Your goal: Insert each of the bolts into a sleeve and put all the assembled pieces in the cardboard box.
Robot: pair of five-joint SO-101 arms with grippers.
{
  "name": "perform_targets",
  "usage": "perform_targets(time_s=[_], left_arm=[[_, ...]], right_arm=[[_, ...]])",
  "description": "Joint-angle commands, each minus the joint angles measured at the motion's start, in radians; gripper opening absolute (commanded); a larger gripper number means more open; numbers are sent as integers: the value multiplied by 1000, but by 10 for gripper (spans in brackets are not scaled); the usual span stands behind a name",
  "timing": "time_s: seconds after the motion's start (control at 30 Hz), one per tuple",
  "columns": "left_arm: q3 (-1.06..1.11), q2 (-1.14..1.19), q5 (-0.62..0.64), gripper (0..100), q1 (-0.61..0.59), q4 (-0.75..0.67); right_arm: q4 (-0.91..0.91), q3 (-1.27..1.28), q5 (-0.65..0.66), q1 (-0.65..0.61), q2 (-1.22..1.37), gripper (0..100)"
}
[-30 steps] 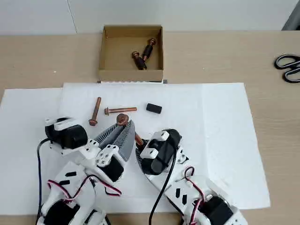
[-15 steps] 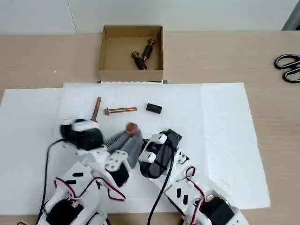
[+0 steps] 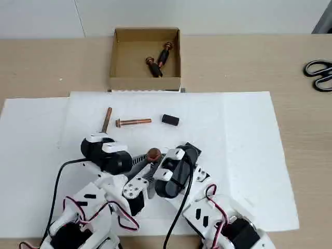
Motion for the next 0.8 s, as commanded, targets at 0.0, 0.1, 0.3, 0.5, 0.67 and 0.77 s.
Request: perform_targets(time_s=[0.0,0.1,0.3,0.5,0.67,0.77], left_arm=[[-5,-5,-9,190,43,48],[-35,-5,-64,190,26,68],[-54,-5,-341,193,-180,64],[-157,-3,-384,195,-241,109],[-246,-3,-322,191,-247,181],[-289,-3,-249,143,-247,209]], right_arm=[[-24,-48,11,-2,-10,3],[-24,-46,11,-2,-8,3],[-24,-40,11,-2,-5,3],[-24,-38,11,2,-2,3],[-30,-25,11,97,-1,3],[-30,-12,8,153,-1,3]])
